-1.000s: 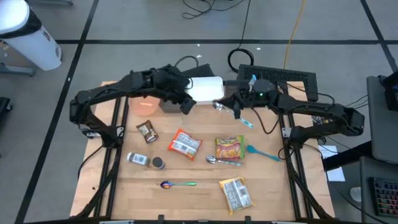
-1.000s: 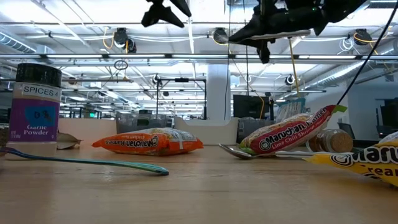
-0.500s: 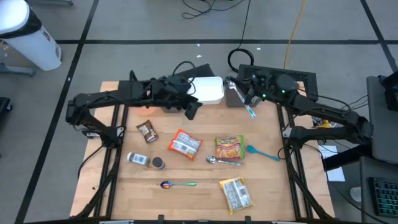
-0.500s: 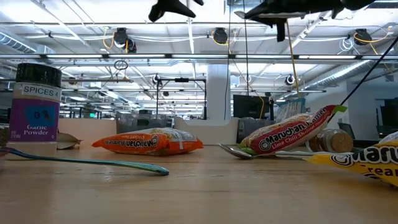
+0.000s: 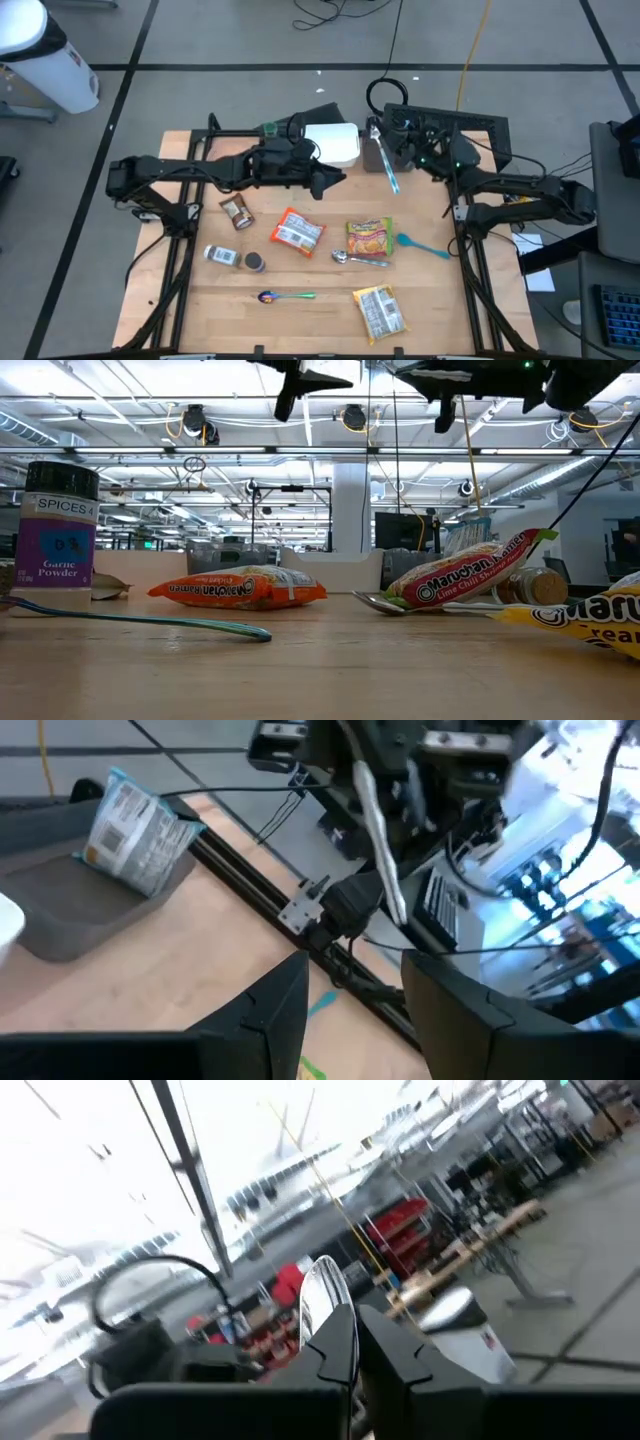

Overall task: Pick & Place Food Item
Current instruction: Put the bottom blue spoon into the white bin

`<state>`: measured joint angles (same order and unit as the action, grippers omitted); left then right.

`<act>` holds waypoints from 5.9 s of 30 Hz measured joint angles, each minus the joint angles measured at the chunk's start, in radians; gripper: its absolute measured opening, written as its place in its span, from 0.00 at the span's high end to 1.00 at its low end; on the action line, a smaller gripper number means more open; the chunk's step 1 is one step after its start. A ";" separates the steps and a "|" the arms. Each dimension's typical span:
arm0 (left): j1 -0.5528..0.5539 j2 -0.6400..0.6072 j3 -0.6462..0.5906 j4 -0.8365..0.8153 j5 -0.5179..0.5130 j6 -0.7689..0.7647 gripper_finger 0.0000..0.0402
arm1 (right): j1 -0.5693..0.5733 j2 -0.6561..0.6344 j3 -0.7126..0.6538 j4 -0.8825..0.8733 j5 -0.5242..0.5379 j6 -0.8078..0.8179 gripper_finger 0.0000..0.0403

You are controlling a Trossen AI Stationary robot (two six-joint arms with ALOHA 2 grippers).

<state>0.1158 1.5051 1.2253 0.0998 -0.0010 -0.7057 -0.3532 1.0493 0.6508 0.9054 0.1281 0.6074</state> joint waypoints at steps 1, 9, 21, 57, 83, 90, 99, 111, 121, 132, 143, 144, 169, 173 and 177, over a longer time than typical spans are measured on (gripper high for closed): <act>0.000 0.000 -0.008 0.008 0.000 -0.011 0.58 | 0.015 0.010 -0.008 0.036 0.016 -0.008 1.00; 0.000 0.035 -0.011 0.094 0.019 -0.038 0.58 | 0.096 0.097 -0.011 0.145 0.065 -0.027 1.00; -0.007 0.140 -0.008 0.282 0.177 -0.092 0.58 | 0.121 0.174 -0.010 0.251 0.027 0.010 1.00; 0.002 0.174 -0.009 0.286 0.130 -0.083 0.58 | 0.126 0.341 0.094 0.287 -0.079 0.045 1.00; 0.010 0.174 -0.008 0.291 0.109 -0.038 0.95 | 0.125 0.341 0.094 0.281 -0.078 0.043 1.00; 0.010 0.174 -0.008 0.292 0.110 -0.031 0.95 | 0.125 0.341 0.094 0.280 -0.079 0.043 1.00; 0.030 0.175 -0.008 0.294 0.137 -0.018 0.96 | 0.127 0.339 0.094 0.283 -0.084 0.042 0.89; 0.067 0.175 -0.008 0.295 0.284 -0.022 0.96 | 0.122 0.322 0.094 0.288 -0.118 0.012 0.67; 0.083 0.174 -0.008 0.287 0.375 -0.029 0.96 | 0.057 0.288 0.094 0.272 -0.190 0.010 0.65; 0.094 0.099 -0.008 0.101 0.475 0.023 0.96 | -0.085 0.221 0.094 0.128 -0.484 0.062 0.65; 0.122 -0.003 -0.008 -0.265 0.552 0.099 0.96 | -0.202 0.157 0.210 -0.188 -0.902 0.093 0.66; 0.121 -0.003 -0.008 -0.286 0.562 0.101 0.96 | -0.202 0.160 0.237 -0.241 -0.940 0.077 0.66; 0.110 0.080 0.324 -0.863 0.496 0.335 0.96 | -0.142 0.277 0.428 -0.485 -1.008 -0.127 0.68; 0.097 0.089 0.327 -0.862 0.498 0.338 0.96 | -0.143 0.277 0.428 -0.477 -0.988 -0.127 0.68; 0.095 0.095 0.326 -0.869 0.498 0.330 0.96 | -0.142 0.277 0.428 -0.477 -0.963 -0.130 0.68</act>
<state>0.2108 1.6001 1.5513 -0.7694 0.4967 -0.3759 -0.4951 1.3266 1.0790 0.4286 -0.8352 0.4774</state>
